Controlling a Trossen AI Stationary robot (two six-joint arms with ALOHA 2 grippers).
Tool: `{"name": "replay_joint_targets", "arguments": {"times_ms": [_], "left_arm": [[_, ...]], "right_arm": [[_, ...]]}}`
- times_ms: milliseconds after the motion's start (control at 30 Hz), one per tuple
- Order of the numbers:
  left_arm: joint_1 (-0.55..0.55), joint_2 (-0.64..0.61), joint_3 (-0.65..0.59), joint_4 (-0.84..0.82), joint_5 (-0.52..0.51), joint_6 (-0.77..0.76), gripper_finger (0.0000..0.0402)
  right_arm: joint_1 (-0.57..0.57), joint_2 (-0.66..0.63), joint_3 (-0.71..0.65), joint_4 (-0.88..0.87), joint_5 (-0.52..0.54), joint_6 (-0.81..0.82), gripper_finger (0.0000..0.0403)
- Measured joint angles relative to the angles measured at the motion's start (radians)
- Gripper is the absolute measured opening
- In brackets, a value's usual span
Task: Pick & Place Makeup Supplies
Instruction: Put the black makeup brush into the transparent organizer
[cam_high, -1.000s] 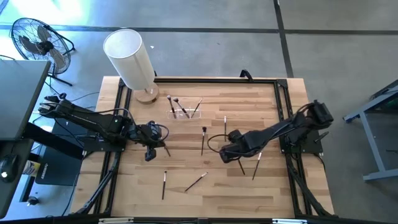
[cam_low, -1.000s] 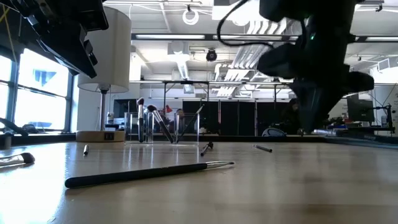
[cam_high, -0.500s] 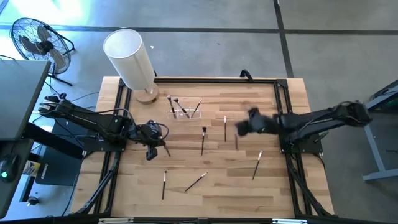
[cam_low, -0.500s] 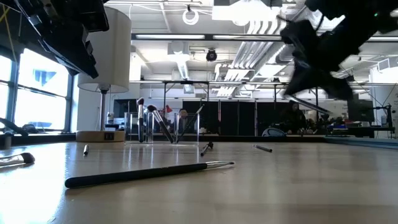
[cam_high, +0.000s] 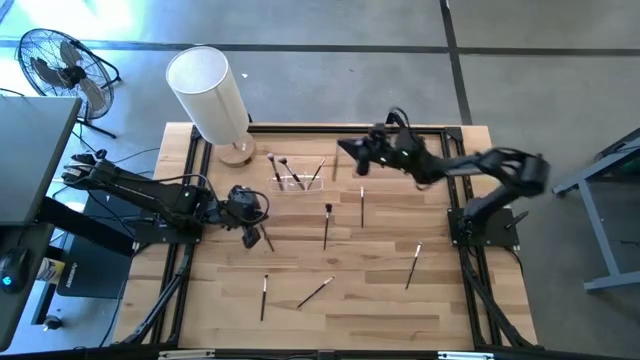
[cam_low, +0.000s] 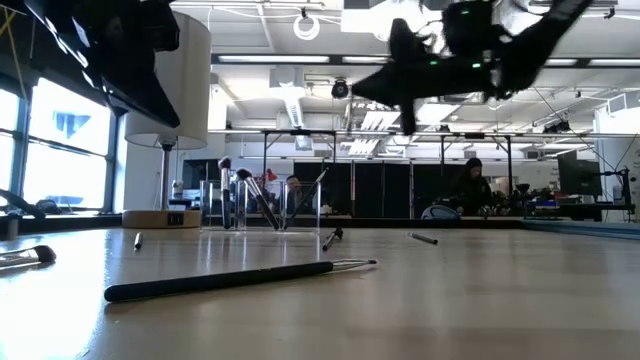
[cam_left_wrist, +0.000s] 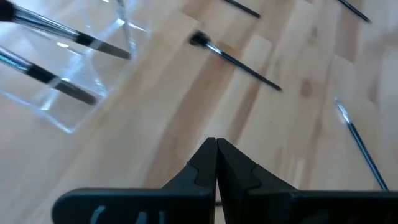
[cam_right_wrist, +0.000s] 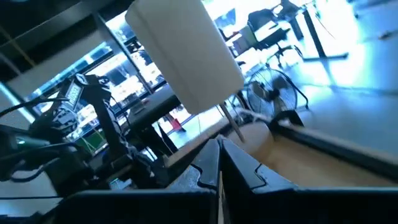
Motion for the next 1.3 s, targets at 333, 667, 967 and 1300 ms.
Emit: {"name": "replay_joint_targets", "arguments": {"times_ms": [333,667,967,1300], "left_arm": [[0.0,0.0,0.0,-0.002,-0.077,-0.097,0.0],[0.0,0.0,0.0,-0.006,-0.067,-0.17,0.0],[0.0,0.0,0.0,-0.006,-0.081,-0.167,0.0001],[0.0,0.003,0.0,-0.002,-0.092,-0.174,0.0005]], "right_arm": [[-0.014,0.319,0.335,-0.01,-0.137,-0.378,0.0],[-0.011,0.359,0.345,-0.168,-0.153,-0.453,0.0003],[-0.004,0.359,0.345,-0.294,-0.111,-0.377,0.0063],[0.011,0.195,0.347,-0.411,-0.08,-0.376,0.013]]}}
